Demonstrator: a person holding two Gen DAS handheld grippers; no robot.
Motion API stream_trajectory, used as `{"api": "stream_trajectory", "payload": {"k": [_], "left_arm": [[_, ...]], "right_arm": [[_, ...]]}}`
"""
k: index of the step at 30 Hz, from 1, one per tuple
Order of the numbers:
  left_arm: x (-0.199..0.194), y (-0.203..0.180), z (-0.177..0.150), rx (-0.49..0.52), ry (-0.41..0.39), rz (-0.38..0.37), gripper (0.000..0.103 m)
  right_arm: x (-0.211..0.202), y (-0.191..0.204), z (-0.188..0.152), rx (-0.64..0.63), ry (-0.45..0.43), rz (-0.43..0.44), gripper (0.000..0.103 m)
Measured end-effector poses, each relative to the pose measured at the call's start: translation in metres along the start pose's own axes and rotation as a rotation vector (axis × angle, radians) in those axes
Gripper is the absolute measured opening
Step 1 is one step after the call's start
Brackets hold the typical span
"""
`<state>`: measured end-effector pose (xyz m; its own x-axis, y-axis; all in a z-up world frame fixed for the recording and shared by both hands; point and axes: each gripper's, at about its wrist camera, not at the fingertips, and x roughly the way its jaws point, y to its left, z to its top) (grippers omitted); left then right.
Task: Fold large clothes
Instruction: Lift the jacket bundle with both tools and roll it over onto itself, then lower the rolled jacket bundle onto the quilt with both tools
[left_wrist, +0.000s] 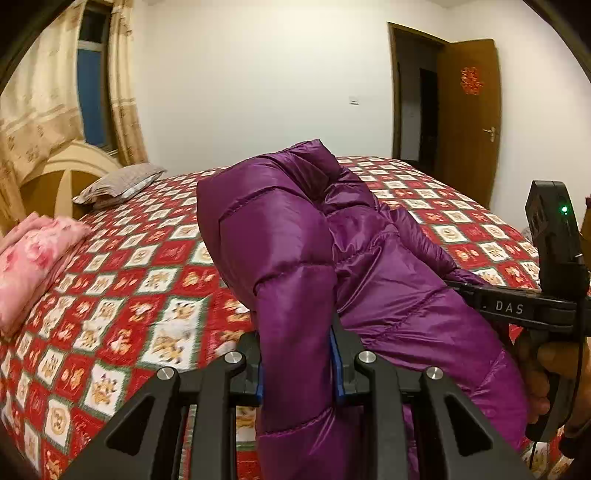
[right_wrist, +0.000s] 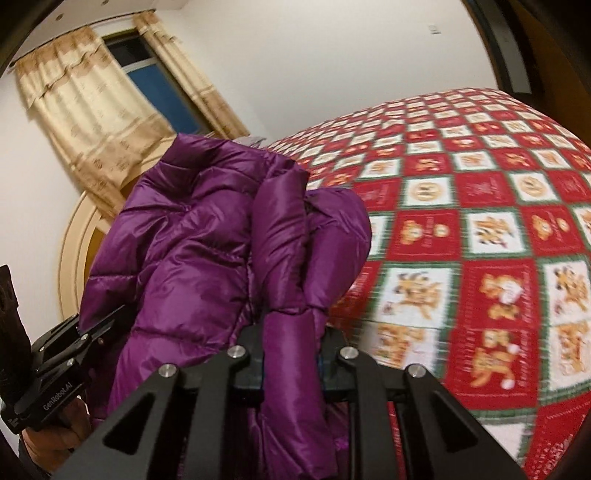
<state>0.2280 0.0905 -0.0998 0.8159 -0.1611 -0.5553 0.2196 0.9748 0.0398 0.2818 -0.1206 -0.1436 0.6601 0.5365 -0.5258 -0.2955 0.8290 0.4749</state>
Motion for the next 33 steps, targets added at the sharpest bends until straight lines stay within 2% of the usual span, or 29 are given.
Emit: {"api": "stream_trajectory", "payload": {"k": [14,24,27,33], "left_arm": [[-0.003,0.05,-0.026,-0.07,0.025,0.069,0.027],[0.021,0.066,-0.051,-0.102,0.087,0.081,0.027],[0.031,0.072,-0.062,-0.121,0.121,0.078,0.03],[0.038,0.078,-0.076,-0.142,0.15,0.1,0.046]], "right_arm": [[0.051,0.047,0.002,-0.086,0.09,0.035,0.02],[0.079,0.055,-0.008,-0.125,0.146,-0.002,0.02],[0.087,0.051,-0.015,-0.12,0.167,-0.015,0.02],[0.097,0.045,-0.028,-0.109,0.197,-0.039,0.021]]}}
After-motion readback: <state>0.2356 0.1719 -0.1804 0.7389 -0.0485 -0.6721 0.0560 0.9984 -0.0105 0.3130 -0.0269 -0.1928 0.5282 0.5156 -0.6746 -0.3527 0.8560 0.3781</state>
